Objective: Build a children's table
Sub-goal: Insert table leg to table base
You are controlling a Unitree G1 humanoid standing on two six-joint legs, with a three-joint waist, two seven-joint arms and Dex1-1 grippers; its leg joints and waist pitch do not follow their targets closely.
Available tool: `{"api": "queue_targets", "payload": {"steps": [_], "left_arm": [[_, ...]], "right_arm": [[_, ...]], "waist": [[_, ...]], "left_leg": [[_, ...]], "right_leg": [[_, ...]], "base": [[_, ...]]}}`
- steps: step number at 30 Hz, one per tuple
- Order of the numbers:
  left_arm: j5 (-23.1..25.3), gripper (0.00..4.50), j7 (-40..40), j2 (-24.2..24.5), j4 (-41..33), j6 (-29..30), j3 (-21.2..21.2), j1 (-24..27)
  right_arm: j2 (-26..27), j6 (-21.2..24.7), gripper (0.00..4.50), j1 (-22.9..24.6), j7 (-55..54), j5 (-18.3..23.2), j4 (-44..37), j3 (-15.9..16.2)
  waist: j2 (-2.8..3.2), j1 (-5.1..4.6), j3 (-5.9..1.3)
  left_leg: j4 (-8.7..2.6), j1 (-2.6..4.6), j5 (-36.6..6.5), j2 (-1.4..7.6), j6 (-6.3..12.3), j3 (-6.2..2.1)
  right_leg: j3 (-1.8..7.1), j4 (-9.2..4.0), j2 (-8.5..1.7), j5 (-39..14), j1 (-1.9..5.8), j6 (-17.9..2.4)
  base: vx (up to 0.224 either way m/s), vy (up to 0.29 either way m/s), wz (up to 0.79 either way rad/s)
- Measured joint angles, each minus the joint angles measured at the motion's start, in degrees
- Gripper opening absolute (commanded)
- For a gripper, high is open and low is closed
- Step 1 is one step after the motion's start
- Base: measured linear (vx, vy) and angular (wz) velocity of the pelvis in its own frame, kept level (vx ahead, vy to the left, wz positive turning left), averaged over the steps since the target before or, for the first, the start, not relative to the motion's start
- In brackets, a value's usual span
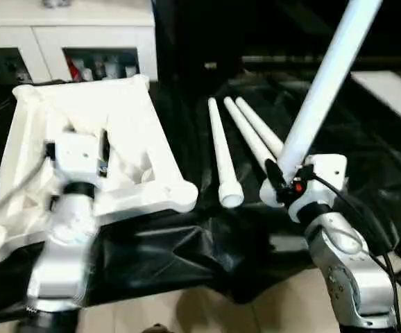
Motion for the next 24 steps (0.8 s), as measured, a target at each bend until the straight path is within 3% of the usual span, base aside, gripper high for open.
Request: {"api": "queue_targets", "payload": {"steps": [1, 2, 4, 5, 8, 13, 14, 16, 17, 18, 19, 20, 21, 22, 23, 24], "left_arm": [[0.0, 2.92, 0.0, -0.2, 0.0, 0.0, -0.1, 0.0], [0.1, 2.92, -0.1, -0.3, 0.0, 0.1, -0.5, 0.1], [0.9, 2.92, -0.2, -0.3, -0.2, 0.1, -2.2, 0.1], [1.4, 2.92, -0.2, -0.2, -0.5, 0.1, -2.8, 0.1], [2.0, 2.92, -0.2, -0.8, -0.9, 0.1, -2.6, 0.1], [1.3, 2.92, -0.2, -1.2, -0.9, -2.4, -1.9, 0.3], [1.5, 2.92, 0.0, -1.1, -0.9, -2.3, -1.6, 0.2], [2.2, 2.92, 0.0, -1.1, -1.0, -2.2, -1.8, -0.1], [2.7, 2.92, 0.2, -0.8, -1.0, -2.0, -1.7, -0.1], [3.0, 2.92, 0.2, -0.8, -1.0, -1.9, -1.7, 0.0], [3.0, 2.92, 0.2, -0.8, -1.0, -1.7, -1.5, 0.1], [3.0, 2.92, 0.2, -0.8, -1.0, -1.6, -1.1, 0.1], [3.0, 2.92, 0.3, -0.8, -1.0, -1.5, -0.4, 0.2], [2.7, 2.92, 0.3, -0.8, -1.0, -1.7, 0.1, 0.2], [2.3, 2.92, 0.3, -1.1, -1.0, -1.9, 0.6, 0.4], [1.8, 2.92, 0.3, -1.5, -1.0, -1.8, 1.0, 0.3]], "right_arm": [[-0.6, 0.0, 1.88, 0.0, 0.2, 0.0, 0.0, 0.0], [-1.3, 0.0, 1.88, 0.2, 0.4, -0.1, 0.2, -0.2], [-2.6, 0.0, 1.88, 0.7, 0.7, -0.2, 0.8, -1.3], [-3.0, 0.0, 1.88, 0.7, 1.0, -0.2, 1.0, -1.6], [-3.6, -0.2, 1.88, 0.5, 2.0, -1.1, 1.1, -1.5], [-4.8, -0.4, 1.88, -0.4, 2.7, -1.2, 1.6, -1.5], [-5.0, -0.4, 1.88, -0.6, 2.9, -1.2, 1.8, -1.5], [-5.4, -0.5, 1.88, -0.8, 3.4, -1.3, 2.1, -1.5], [-5.2, -0.5, 1.88, -1.2, 4.0, -1.4, 2.3, -1.1], [-4.9, -0.5, 1.88, -1.4, 4.3, -1.4, 2.4, -0.4], [-4.4, -0.6, 1.88, -1.8, 4.6, -1.4, 2.4, 0.3], [-3.9, -0.6, 1.88, -2.2, 4.9, -1.4, 2.4, 1.1], [-3.3, -1.1, 1.88, -2.6, 5.4, -1.4, 2.2, 2.3], [-3.0, -1.4, 1.88, -2.7, 5.5, -1.4, 2.1, 3.1], [-3.0, -1.5, 1.88, -2.7, 5.7, -1.4, 2.1, 3.7], [-2.9, -1.5, 1.88, -2.6, 5.5, -1.3, 2.1, 3.5]], "waist": [[-0.34, 0.31, -0.12], [-0.50, 0.86, -0.05], [-0.54, 1.66, 0.10], [-0.37, 1.88, 0.24], [-0.46, 1.62, 0.57], [-0.66, 1.53, 0.76], [-0.71, 1.75, 0.83], [-0.33, 1.06, 0.82], [-0.04, 0.33, 0.99], [0.04, -0.19, 1.07], [0.07, -0.62, 1.15], [-0.06, -0.99, 1.09], [-0.42, -1.24, 0.96], [-1.39, -1.28, 0.58], [-2.07, -1.20, 0.24], [-2.45, -0.66, 0.16]], "left_leg": [[-0.16, -0.44, 0.3, 0.09, -0.49, 0.18], [-0.81, -0.50, 0.7, 0.24, -0.94, 0.36], [-1.60, 0.16, 0.8, 0.93, -0.72, 1.34], [-1.86, 0.45, 1.4, 1.39, -0.47, 1.56], [-1.84, 0.49, 1.4, 2.29, -0.55, 1.80], [-2.14, 1.01, 1.4, 2.46, -0.55, 2.36], [-2.17, 0.59, 1.4, 2.48, -0.54, 2.28], [-2.18, 0.03, 1.4, 1.87, -0.56, 0.20], [-2.19, -0.31, 1.8, 1.26, -1.15, -1.77], [-2.18, -0.36, 2.2, 0.44, -1.37, -3.84], [-2.20, -0.24, 2.5, -0.76, -1.79, -6.45], [-2.33, -0.12, 2.8, -1.79, -2.30, -8.45], [-2.95, 0.02, 3.4, -3.33, -3.31, -11.53], [-4.07, 0.24, 3.8, -4.45, -4.06, -13.47], [-5.76, 0.31, 4.0, -4.88, -4.62, -15.08], [-5.33, 0.22, 3.3, -3.71, -4.15, -13.83]], "right_leg": [[0.02, -0.93, -0.53, -0.2, 0.08, 1.0], [-0.21, -0.74, -0.70, 0.1, -0.44, 0.8], [-0.42, -0.71, -0.71, 0.4, -0.45, 0.4], [-0.95, -0.82, -0.72, 0.4, -0.31, 0.2], [-1.77, -1.14, -0.72, 0.8, -0.33, -0.5], [-1.60, -1.12, -0.76, 1.2, -0.32, -0.8], [-1.92, -1.15, -0.89, 1.2, -0.10, -0.9], [-4.43, -1.83, -1.63, 1.3, 0.27, -0.9], [-5.44, -2.05, -1.45, 1.3, 0.56, -1.1], [-5.26, -1.48, -0.81, 0.9, 0.79, -2.0], [-4.19, -0.41, 0.14, -0.2, 0.70, -3.7], [-2.92, 0.97, 0.88, -1.4, 0.77, -5.4], [-1.15, 2.60, 1.69, -3.3, 0.74, -7.8], [-0.75, 2.44, 1.75, -4.2, 0.81, -7.1], [-0.98, 2.02, 2.27, -4.1, 0.85, -7.0], [-1.01, 1.16, 2.96, -3.5, 1.00, -7.0]], "base": [[-0.063, -0.100, -0.02], [-0.070, -0.132, -0.08], [-0.083, -0.117, -0.07], [-0.078, -0.078, -0.09], [-0.069, -0.028, -0.13], [-0.022, -0.005, -0.03], [0.000, 0.000, 0.00], [-0.009, -0.012, 0.20], [0.026, -0.017, 0.42], [0.016, -0.042, 0.45], [0.016, -0.042, 0.45], [0.016, -0.103, 0.49], [0.005, -0.176, 0.49], [0.005, -0.176, 0.49], [-0.006, -0.262, 0.50], [-0.011, -0.292, 0.37]]}}
